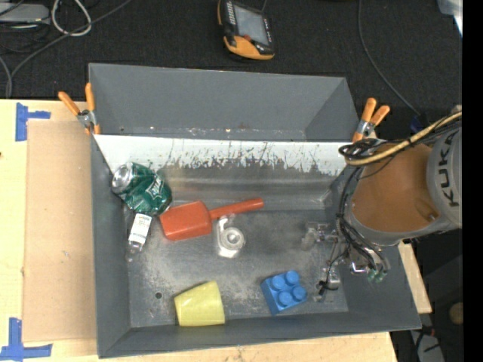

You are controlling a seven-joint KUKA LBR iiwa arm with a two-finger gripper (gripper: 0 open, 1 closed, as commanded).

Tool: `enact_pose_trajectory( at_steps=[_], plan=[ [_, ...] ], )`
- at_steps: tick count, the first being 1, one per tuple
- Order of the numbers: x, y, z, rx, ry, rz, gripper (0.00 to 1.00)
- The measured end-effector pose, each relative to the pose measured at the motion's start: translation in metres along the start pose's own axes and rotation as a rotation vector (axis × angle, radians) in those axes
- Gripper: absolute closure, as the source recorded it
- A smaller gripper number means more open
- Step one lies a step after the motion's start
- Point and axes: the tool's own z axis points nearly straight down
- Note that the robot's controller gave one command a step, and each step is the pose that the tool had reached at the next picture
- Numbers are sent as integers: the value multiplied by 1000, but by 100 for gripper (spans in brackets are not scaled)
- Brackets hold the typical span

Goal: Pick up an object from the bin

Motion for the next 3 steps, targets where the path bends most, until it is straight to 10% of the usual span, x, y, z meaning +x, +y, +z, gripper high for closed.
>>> enact_pose_trajectory(
  at_steps=[1, 2, 3],
  plan=[
    [-2, 0, -3, 1, -7, -5, 0],
    [8, 74, 58, 0, -11, -392, 0],
    [30, 69, -12, 1, -12, 32, 0]
  ],
)
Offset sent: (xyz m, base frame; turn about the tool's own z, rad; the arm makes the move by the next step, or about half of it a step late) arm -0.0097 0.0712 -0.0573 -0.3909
